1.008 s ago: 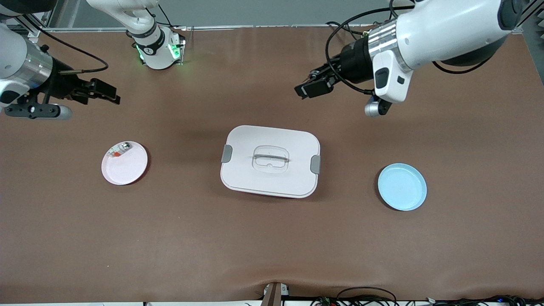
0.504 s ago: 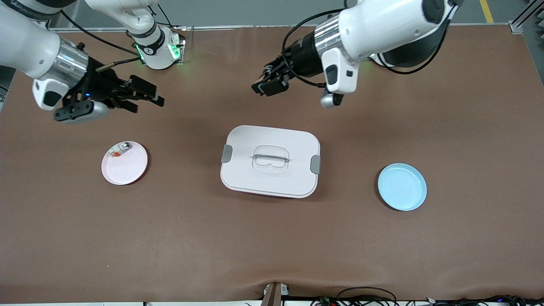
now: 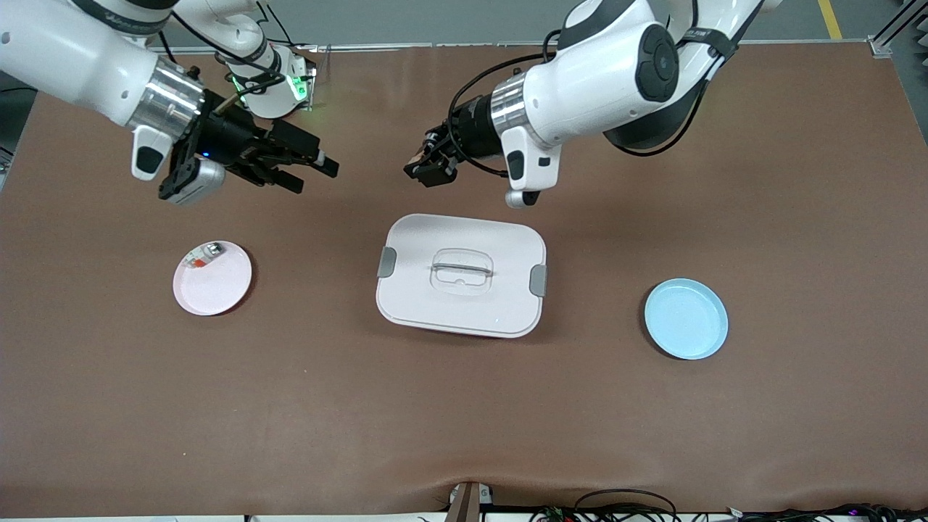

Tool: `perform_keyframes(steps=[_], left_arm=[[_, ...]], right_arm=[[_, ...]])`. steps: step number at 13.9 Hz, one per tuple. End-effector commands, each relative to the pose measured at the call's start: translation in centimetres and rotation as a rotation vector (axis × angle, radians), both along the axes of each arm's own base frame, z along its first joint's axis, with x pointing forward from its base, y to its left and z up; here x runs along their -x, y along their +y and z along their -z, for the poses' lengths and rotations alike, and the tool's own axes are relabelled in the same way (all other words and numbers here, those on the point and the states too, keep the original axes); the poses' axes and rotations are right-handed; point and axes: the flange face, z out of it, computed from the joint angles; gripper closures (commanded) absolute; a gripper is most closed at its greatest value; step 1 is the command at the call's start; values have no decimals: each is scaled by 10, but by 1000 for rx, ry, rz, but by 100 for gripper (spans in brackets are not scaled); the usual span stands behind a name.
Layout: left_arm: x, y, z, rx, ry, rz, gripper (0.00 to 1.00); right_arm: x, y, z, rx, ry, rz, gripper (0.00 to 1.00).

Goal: Transfer orange switch to right arm and place
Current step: 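Bring the switch above the box toward the approaching right gripper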

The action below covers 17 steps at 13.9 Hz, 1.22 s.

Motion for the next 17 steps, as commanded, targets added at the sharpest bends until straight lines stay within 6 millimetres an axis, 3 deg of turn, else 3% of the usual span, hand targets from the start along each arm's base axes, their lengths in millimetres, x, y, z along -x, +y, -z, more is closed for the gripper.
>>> perform_keyframes(steps=[1,4,7,11,17], left_arm=[[4,-15,3,5,-12,-11,64],[3,-18,7,5,-17,-15,64],[2,-17,7,3,-20,-16,64],[2,-17,7,3,-19,-17,64],[2,-17,8,2,-18,-18,64]], right_arm=[[41,12,9,-60,-29,69,0],[82,39,14,-103,-14,166,0],[100,63,15,-124,-20,197,0],[104,76,14,-134,-87,225,0],[95,79,24,-120,-119,240,0]])
